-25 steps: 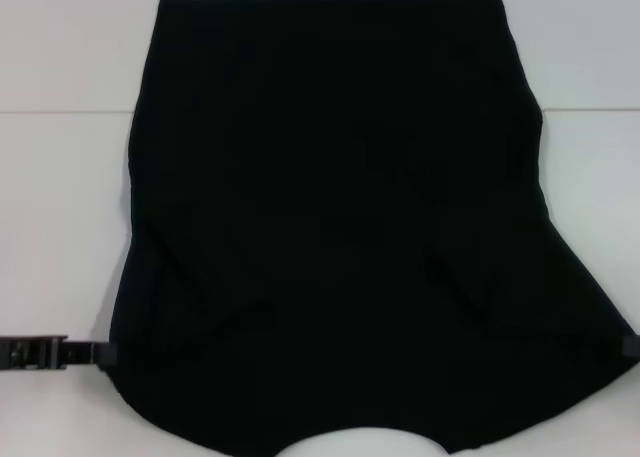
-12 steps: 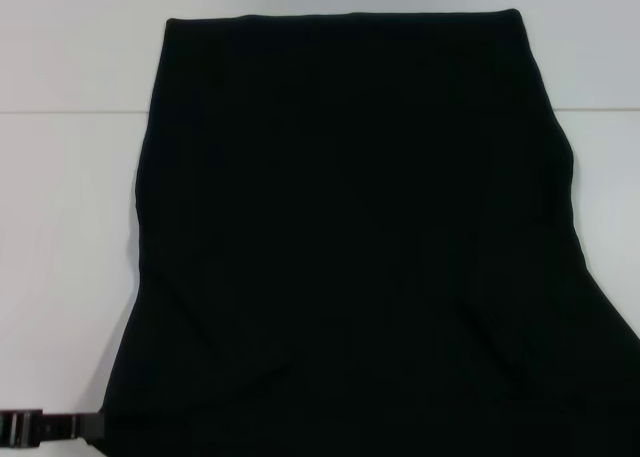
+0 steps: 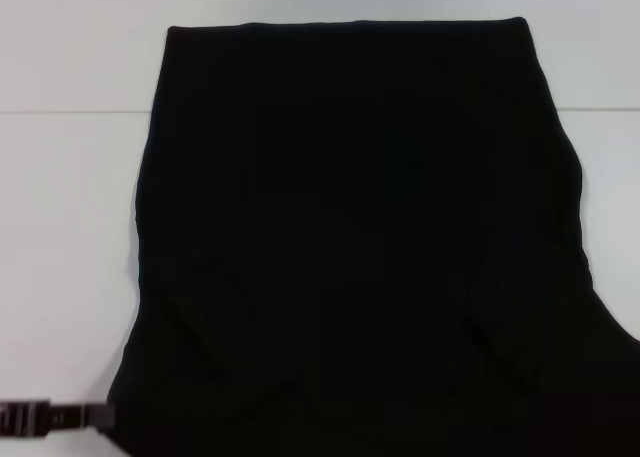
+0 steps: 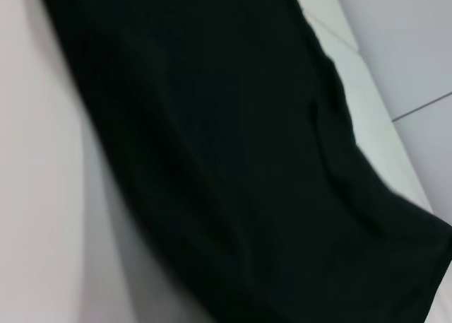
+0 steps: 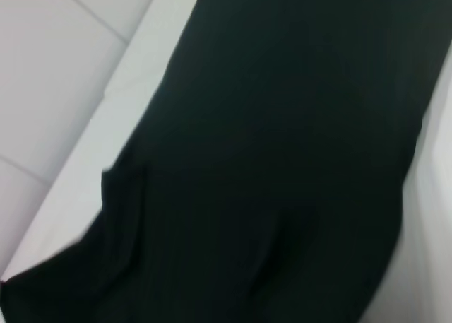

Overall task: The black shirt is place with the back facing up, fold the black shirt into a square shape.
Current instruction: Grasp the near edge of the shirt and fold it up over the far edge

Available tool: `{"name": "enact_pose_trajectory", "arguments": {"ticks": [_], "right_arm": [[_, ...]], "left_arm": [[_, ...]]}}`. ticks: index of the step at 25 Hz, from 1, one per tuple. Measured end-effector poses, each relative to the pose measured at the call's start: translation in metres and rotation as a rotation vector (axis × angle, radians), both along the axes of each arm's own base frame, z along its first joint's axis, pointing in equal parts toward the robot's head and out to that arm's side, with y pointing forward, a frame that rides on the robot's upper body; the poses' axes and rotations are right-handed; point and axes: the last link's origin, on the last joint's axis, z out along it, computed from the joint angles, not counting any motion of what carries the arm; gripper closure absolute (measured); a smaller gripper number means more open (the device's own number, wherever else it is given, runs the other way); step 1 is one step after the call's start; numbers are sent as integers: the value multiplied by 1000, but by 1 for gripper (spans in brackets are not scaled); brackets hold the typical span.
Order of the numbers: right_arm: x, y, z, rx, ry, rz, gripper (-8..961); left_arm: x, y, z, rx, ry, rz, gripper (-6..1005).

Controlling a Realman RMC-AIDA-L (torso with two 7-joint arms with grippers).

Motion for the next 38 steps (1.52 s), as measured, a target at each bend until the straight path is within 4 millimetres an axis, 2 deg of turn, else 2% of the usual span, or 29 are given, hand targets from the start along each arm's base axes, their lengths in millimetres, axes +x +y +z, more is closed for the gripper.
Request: {"name": "enact_pose_trajectory", "arguments": {"ticks": [4, 11, 15, 16, 17, 23, 28, 32, 38], "right_arm": [[-13, 27, 6, 74, 15, 40, 849], [-47, 95, 1, 205, 14, 96, 838], [-64, 134, -5, 261, -24, 74, 832], [-71, 152, -7, 288, -48, 63, 830], [-71, 152, -7, 288, -48, 63, 829], [-90, 198, -20, 338, -134, 5, 819], [-109, 225, -30, 369, -204, 0, 812], [-119, 238, -30, 385, -242, 2, 805], [-123, 246, -22, 411, -258, -4, 796]], "left_arm": [[16, 34, 6, 46, -4, -58, 937], [58, 129, 10, 207, 60, -171, 937], [69, 169, 12, 336, 139, -171, 937], [70, 175, 14, 367, 157, -165, 937], [71, 185, 15, 411, 181, -154, 937], [75, 218, 14, 568, 255, -114, 936], [80, 232, 9, 617, 314, -121, 936], [87, 242, 8, 643, 354, -129, 936], [92, 252, 12, 687, 383, -121, 915]]}}
